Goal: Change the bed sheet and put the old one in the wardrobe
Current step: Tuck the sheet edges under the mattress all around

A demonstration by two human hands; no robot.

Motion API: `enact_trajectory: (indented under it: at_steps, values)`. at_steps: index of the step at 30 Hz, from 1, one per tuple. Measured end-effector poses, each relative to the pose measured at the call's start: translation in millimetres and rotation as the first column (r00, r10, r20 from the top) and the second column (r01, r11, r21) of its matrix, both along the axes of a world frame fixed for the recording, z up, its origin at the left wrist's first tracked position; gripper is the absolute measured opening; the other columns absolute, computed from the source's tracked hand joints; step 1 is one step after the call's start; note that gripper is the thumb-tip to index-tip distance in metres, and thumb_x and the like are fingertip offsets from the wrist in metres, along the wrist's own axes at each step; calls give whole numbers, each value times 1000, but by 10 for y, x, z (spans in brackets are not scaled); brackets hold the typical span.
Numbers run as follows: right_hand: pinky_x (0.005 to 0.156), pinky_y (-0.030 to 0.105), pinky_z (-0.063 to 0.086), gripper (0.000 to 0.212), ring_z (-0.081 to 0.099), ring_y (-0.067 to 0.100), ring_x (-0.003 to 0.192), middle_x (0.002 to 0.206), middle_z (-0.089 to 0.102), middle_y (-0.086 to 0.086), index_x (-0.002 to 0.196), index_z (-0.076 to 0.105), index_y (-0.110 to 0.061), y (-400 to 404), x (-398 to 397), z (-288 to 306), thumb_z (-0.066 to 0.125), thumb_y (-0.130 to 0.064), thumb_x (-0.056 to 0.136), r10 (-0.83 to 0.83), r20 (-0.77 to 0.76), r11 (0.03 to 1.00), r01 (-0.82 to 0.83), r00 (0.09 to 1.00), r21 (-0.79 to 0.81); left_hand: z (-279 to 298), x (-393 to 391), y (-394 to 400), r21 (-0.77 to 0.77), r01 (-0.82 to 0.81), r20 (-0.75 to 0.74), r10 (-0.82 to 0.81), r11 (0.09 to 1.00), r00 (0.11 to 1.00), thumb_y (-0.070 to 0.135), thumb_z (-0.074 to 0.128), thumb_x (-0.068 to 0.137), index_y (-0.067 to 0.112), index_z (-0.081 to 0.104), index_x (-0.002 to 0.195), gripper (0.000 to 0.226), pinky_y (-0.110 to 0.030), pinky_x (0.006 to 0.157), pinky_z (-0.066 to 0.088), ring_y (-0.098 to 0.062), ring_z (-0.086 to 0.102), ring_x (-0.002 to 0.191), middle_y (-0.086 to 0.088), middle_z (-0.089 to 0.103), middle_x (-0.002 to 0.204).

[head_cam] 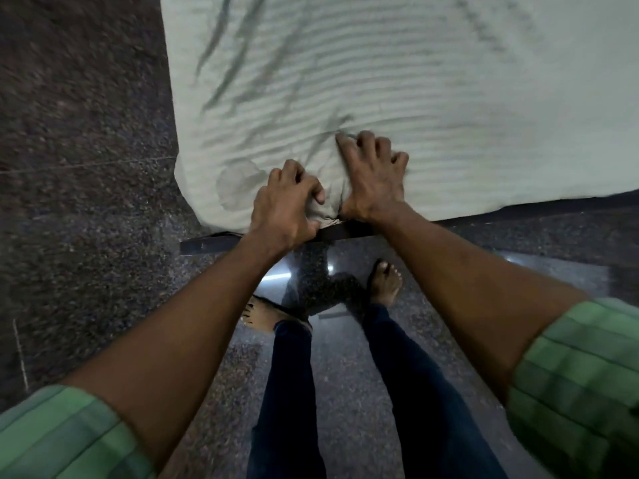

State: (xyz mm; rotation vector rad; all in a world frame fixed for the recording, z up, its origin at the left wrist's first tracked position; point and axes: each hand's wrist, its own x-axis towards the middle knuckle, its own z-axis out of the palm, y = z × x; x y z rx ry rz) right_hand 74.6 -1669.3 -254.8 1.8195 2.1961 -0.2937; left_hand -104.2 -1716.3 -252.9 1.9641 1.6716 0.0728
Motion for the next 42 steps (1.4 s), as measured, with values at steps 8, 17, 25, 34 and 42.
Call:
enact_trajectory:
  at_steps: [8,17,25,34,42]
  values:
    - [113,60,26,126,21,36,145,163,15,9,162,8,-30,-61,13,64,67,-67,57,-33,-43,989,26,999,-146,-10,124,286,22,82,-206,-76,996,976,25,79,73,24,57,105,38,-42,71,48,-32,61,98,-8,49,119]
    - [106,56,28,129,24,34,141,157,20,5,156,17,-36,-89,28,84,78,-61,45,-107,-81,986,95,991,-137,-192,112,274,36,181,-197,-170,983,966,27,78,72,21,52,112,48,-43,70,46,-35,59,101,-12,46,121]
    - [123,56,13,114,4,36,155,168,4,14,159,18,-29,-163,-361,192,81,-30,64,-459,-146,854,390,876,-345,45,-500,3,-112,-160,387,191,981,902,17,79,77,27,69,95,23,-33,85,53,-8,59,87,8,60,99]
    - [84,43,46,31,56,30,96,100,58,6,88,59,-21,-814,-1756,135,80,-37,71,-74,-412,997,52,908,-66,-71,-1430,-335,-66,-612,294,601,788,743,28,75,88,21,62,116,32,-39,95,52,-18,60,101,-2,51,119]
    - [88,42,40,35,46,23,106,108,54,0,101,57,-24,-696,-2401,164,72,-43,75,-365,-448,901,431,816,51,-269,-1940,160,-479,-535,299,703,696,645,51,37,102,23,71,119,47,-43,95,55,-24,69,105,-4,74,116]
